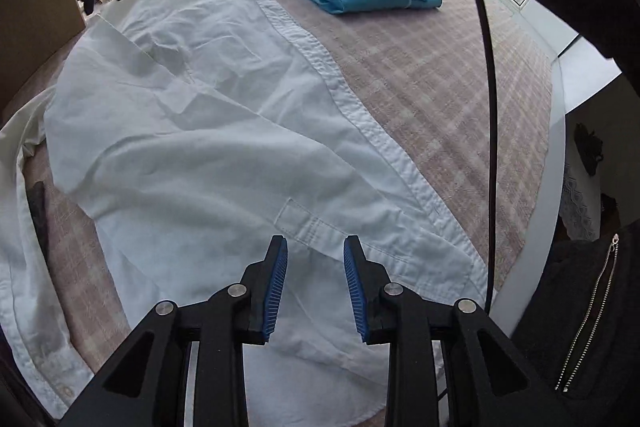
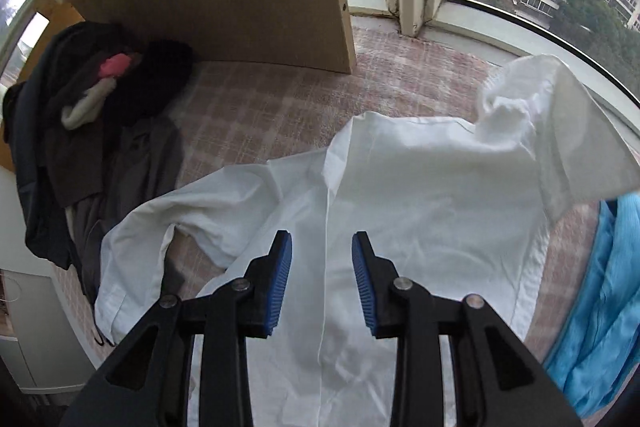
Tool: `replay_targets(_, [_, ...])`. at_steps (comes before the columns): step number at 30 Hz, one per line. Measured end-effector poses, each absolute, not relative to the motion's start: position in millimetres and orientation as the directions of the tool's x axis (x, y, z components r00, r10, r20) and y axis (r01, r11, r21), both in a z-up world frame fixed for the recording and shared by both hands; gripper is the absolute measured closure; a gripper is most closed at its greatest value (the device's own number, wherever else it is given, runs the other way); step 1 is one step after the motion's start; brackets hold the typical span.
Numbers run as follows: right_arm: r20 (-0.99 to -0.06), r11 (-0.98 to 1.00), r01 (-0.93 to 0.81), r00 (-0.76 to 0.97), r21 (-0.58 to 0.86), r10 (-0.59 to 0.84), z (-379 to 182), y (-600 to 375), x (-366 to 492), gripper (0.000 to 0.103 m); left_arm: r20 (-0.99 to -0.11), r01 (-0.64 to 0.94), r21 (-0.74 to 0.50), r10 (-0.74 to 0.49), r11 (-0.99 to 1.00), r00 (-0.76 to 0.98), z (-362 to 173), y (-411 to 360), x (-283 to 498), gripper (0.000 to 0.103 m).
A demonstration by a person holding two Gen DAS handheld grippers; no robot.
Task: Fold clothes
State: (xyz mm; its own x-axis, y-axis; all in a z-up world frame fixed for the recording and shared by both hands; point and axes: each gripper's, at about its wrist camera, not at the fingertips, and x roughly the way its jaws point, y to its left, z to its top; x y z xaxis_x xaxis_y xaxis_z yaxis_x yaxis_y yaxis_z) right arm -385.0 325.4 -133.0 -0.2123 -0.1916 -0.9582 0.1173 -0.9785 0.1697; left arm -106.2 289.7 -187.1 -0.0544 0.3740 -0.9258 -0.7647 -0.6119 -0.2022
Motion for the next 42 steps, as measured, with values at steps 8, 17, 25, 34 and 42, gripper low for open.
replay_targets(8, [-0.959,-0.961,0.178,-0.152,0.211,-0.239,-167,329,-405,0.1,-0.923,-0.774,-0.25,0.385,-0.582,0.009,-205,282,-111,0.072])
replay_targets(17, [-0.953,-0.967,0.221,-0.244,0.124,-0.178,-132,343,-381,0.089,-0.903,-0.772,-0.268,0.43,-0.576,-0.007,-183,253,-122,0.071])
replay_targets(25, [-0.96,-0.958,0.252,-0.204,0.14,-0.194,-145,333,-373,0.06,-0.894,-0.568,-0.221,0.397,-0.793,-0.207,-168,160,-245,0.07])
replay_targets(34, [-0.935,-0.938,0.203,-0.164,0.28,-0.315,-166,342,-375,0.061,-0.848,-0.542,-0.312,0.486,-0.78,-0.21,-170,168,-300,0.071])
replay_targets(42, [-0.919,-0.916,0.22,-0.138,0.335,-0.369,-167,340,-373,0.068,-0.884,-0.622,-0.282,0.449,-0.731,-0.128,-198,205,-304,0.071])
